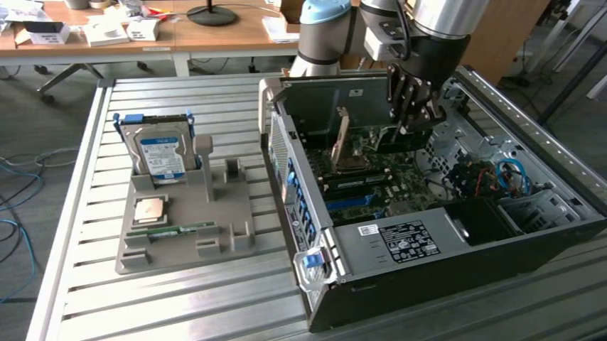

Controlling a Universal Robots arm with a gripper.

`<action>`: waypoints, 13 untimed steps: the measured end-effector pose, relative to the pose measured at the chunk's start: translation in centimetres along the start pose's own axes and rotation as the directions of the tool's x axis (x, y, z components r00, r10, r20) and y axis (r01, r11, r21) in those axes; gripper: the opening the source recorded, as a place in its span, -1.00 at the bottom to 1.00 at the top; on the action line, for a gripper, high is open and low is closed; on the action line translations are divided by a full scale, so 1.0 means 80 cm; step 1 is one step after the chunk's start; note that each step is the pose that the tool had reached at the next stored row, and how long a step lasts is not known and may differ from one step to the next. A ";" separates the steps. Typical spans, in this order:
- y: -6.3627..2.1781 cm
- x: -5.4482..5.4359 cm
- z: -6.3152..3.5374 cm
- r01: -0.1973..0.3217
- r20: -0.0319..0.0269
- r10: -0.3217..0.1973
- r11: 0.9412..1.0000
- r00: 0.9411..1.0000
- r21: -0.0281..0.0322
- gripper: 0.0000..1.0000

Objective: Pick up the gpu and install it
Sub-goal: 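Insert the gpu into the slot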

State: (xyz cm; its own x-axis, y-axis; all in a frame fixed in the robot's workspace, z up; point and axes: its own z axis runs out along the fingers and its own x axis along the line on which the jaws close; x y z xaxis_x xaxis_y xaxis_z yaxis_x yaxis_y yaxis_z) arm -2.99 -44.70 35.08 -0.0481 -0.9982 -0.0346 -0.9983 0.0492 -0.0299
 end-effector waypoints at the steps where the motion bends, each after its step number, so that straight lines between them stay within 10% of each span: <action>1: 0.000 0.000 0.000 0.000 0.000 0.000 1.000 1.000 0.000 -0.48; 13: 0.000 0.000 0.004 0.000 0.000 0.000 1.000 1.000 0.000 -0.48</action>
State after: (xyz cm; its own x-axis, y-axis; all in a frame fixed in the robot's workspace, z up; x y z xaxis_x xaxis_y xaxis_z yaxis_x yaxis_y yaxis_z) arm -2.99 -44.70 34.76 -0.0481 -0.9982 -0.0347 -0.9983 0.0492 -0.0300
